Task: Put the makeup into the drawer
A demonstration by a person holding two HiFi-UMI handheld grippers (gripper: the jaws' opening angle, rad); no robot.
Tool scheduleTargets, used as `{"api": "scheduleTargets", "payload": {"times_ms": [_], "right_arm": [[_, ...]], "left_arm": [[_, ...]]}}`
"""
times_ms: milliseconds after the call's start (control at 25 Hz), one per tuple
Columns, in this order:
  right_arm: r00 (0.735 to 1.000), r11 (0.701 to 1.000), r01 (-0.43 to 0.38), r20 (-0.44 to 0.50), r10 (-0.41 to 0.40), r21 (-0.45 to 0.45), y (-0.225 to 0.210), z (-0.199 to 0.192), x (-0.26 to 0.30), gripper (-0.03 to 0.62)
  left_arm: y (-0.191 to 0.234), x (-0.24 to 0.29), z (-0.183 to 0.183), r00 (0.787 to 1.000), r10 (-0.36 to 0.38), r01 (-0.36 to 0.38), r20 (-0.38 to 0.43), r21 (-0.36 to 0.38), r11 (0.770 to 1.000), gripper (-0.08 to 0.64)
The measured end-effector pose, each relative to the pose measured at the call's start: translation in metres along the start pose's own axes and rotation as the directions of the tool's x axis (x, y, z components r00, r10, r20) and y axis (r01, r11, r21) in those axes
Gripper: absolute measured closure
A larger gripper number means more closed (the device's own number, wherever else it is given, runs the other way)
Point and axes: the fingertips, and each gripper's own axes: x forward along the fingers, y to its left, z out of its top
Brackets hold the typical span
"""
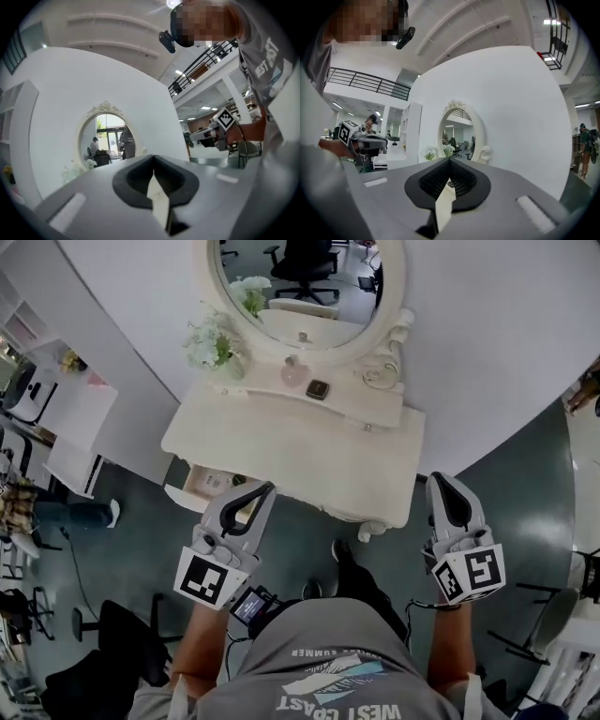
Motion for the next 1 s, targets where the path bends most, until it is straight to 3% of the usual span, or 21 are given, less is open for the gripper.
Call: {"api": "scheduleTargets", "payload": {"times_ms": [240,360,440,600,720,1000], "right_arm": [[0.988,0.988,-0.152,-0.011,0.152,-0.032,0.009,0.004,0.089,0.589],[0.977,0.976,-0.213,-0.021,0.213,-0.042,0.012,0.005,0.125,0.589],[0.969,0.968,-0.246,-0.032,0.244,-0.051,0.012,0.003,0.147,0.589],[0.953,0.953,-0.299,-0.058,0.296,-0.051,0.012,-0.01,0.191,0.588],[0.939,0.94,-0.337,-0.091,0.333,-0.043,0.013,-0.025,0.223,0.575],[0.904,0.913,-0.408,-0.155,0.399,-0.028,0.016,-0.059,0.286,0.551]], "left_arm": [[0.055,-0.009,-0.018,0.983,0.179,-0.18,-0.036,-0.019,0.984,0.558],[0.075,-0.005,-0.02,0.97,0.241,-0.241,-0.016,-0.007,0.971,0.558],[0.084,-0.003,-0.025,0.963,0.269,-0.269,-0.017,-0.01,0.963,0.558],[0.097,0.002,-0.047,0.946,0.31,-0.316,-0.095,-0.055,0.947,0.558],[0.11,0.006,-0.055,0.934,0.341,-0.347,-0.102,-0.046,0.937,0.558],[0.123,0.009,-0.086,0.899,0.389,-0.41,-0.202,-0.071,0.909,0.56]]}}
